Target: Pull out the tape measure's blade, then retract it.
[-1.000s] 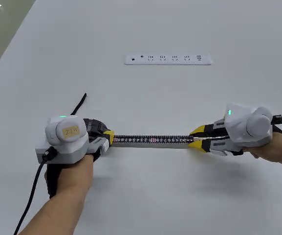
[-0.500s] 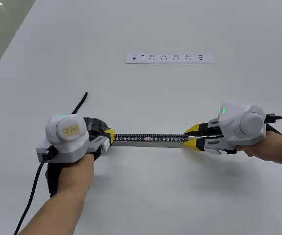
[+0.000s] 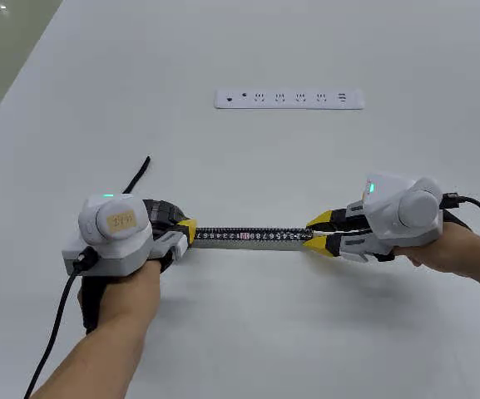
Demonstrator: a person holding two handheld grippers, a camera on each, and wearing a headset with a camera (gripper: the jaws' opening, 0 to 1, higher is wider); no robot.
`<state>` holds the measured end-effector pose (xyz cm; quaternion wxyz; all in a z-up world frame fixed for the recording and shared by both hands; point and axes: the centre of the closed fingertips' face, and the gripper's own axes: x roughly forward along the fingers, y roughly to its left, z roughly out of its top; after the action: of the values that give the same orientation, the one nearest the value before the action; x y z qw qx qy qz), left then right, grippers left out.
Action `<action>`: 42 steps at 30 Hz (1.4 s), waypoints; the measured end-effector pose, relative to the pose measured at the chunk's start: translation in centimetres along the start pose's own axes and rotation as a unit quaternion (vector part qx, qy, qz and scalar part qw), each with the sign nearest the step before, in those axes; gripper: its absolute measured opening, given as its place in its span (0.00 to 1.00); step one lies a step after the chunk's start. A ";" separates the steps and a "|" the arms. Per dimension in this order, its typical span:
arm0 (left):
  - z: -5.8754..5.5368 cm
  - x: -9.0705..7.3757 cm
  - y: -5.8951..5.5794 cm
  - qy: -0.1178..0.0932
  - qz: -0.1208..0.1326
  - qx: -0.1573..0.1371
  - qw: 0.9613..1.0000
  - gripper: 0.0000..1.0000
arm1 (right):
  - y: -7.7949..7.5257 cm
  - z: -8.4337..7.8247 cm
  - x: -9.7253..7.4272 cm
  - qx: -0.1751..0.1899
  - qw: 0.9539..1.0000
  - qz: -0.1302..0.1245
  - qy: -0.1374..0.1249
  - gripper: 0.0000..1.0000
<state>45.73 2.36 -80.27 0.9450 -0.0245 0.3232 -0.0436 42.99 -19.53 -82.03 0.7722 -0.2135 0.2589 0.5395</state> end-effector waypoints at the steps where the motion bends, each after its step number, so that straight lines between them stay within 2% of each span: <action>1: 0.0 0.0 0.0 0.000 0.000 0.000 1.000 0.60 | 0.0 0.0 0.0 0.000 1.000 0.000 0.000 0.12; 22: 0.0 0.1 0.0 0.001 -0.001 -0.001 1.000 0.60 | 0.9 1.4 1.4 0.007 1.000 0.008 -0.007 0.12; 35: 0.1 0.1 0.1 0.001 -0.002 -0.002 1.000 0.60 | 0.9 1.7 2.1 0.007 1.000 0.011 -0.009 0.12; 42: 0.0 0.0 0.0 0.001 -0.004 -0.002 1.000 0.61 | 1.1 2.3 3.1 0.007 1.000 0.015 -0.012 0.12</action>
<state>45.76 2.37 -80.24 0.9443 -0.0278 0.3245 -0.0461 43.24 -15.47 -82.26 0.7688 -0.1975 0.2561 0.5517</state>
